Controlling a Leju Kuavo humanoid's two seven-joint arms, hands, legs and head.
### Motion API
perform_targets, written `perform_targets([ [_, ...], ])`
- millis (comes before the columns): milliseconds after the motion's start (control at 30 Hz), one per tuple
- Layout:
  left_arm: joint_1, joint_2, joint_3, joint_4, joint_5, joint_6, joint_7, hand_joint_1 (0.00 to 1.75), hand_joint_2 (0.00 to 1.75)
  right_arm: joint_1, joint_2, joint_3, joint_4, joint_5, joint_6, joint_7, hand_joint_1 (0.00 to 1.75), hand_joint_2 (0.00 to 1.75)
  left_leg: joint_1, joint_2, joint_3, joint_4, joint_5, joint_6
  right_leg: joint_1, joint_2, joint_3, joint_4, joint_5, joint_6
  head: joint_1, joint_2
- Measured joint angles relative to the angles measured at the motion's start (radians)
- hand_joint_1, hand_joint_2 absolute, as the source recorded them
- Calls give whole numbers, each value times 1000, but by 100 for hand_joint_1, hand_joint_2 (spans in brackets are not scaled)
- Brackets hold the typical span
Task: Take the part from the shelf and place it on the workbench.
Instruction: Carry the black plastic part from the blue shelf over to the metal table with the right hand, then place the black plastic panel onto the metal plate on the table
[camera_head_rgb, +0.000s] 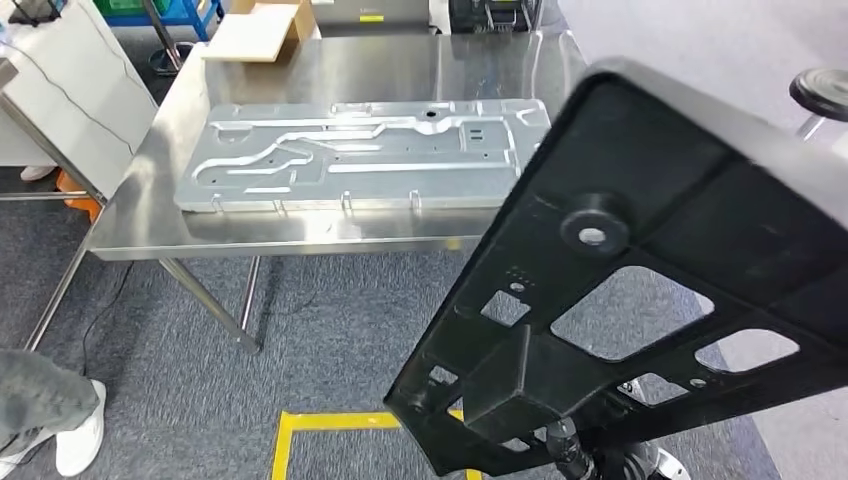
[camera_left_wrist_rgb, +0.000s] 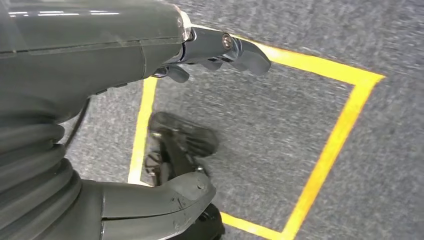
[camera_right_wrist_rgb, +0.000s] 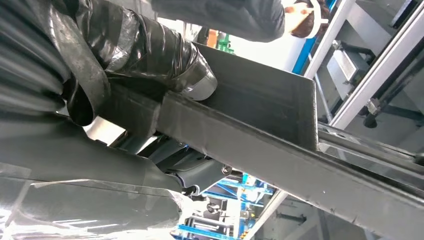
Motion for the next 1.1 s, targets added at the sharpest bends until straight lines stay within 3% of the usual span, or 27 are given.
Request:
perform_targets([
  [67, 3, 1, 4, 0, -2, -1, 0, 0, 175, 1, 0, 0, 2, 0, 2, 0, 175, 175, -8, 0, 1, -79, 97, 12, 1, 3, 15, -1, -18, 9, 0, 0],
  [100, 4, 2, 6, 0, -3, -1, 0, 0, 175, 1, 0, 0, 2, -1, 2, 0, 175, 175, -11, 0, -1, -96, 119, 17, 1, 5, 18, -1, -22, 14, 0, 0],
  [167, 4, 2, 8, 0, -4, -1, 0, 0, 175, 2, 0, 1, 3, -1, 1, 0, 175, 175, -10, -2, 14, -106, 115, 25, 2, 6, 24, 7, -24, 25, 0, 0],
  [233, 1, 2, 10, 0, -5, -2, -1, 0, 175, 2, 0, 1, 2, 0, 0, 0, 175, 175, -5, -2, 37, -116, 111, 36, 0, 3, 6, 59, -28, 34, 0, 0],
  [367, -3, 2, 12, 0, -7, -4, -2, 0, 175, 2, 0, 1, 3, 4, -4, -1, 175, 175, -3, -2, 65, -120, 88, 44, -12, 0, -130, 262, -105, 54, 0, 0],
  [400, -3, 1, 12, 0, -7, -4, -2, 0, 175, 2, 0, 2, 3, 4, -5, -1, 175, 175, -3, -2, 68, -120, 84, 44, -14, 0, -148, 283, -119, 56, 0, 0],
  [500, -2, 1, 12, 0, -8, -4, -2, 0, 175, 2, 0, 2, 3, 5, -7, -1, 175, 175, -3, -2, 73, -120, 80, 43, -15, 0, -162, 292, -126, 58, 0, 0],
  [567, -1, 1, 13, 0, -8, -6, -3, 0, 175, 2, 0, 2, 3, 6, -11, 0, 175, 175, -3, -3, 86, -120, 70, 41, -16, -2, -168, 268, -108, 59, 0, 0],
  [667, -3, -3, 13, 0, -12, -10, -8, 0, 175, 1, -2, 0, 4, 10, -16, 0, 175, 175, -3, -4, 131, -123, 30, 19, -5, -8, -136, 73, 37, 37, 0, 0],
  [700, -4, -5, 13, 0, -13, -11, -10, 0, 175, 0, -3, -1, 5, 10, -16, 0, 175, 175, -3, -4, 143, -126, 23, 10, -1, -9, -125, 28, 69, 26, 0, 0],
  [800, -6, -5, 13, 0, -19, -14, -12, 0, 175, -7, -3, -5, 4, 11, -25, 4, 175, 175, -2, -1, 144, -93, 14, -5, -5, -7, -90, 8, 67, 6, 0, 0],
  [867, -10, -5, 13, 0, -24, -16, -15, 0, 175, -28, -5, -14, 5, 16, -44, 16, 175, 175, 0, 0, 90, 11, -25, -9, -7, -8, -68, 0, 58, -4, 0, 0],
  [933, -12, -5, 13, 0, -28, -20, -19, 0, 175, -57, -16, -39, 10, 49, -84, 30, 175, 175, 1, 0, 8, 126, -78, -15, -6, -8, -56, 0, 47, -7, 0, 0],
  [967, -12, -5, 13, 0, -30, -23, -20, 0, 175, -73, -26, -59, 15, 74, -108, 36, 175, 175, 1, 0, -20, 150, -83, -16, -5, -7, -49, 0, 40, -7, 0, 0],
  [1000, -11, -5, 13, 0, -34, -25, -21, 0, 175, -92, -39, -83, 21, 98, -129, 43, 175, 175, 1, 0, -34, 141, -64, -17, -5, -6, -41, 1, 33, -6, 0, 0],
  [1100, -13, -5, 13, 0, -46, -30, -21, 0, 175, -181, -86, -157, 52, 141, -157, 77, 175, 175, -1, 2, -7, -23, 77, -9, -5, -4, -17, 4, 13, 3, 0, 0],
])
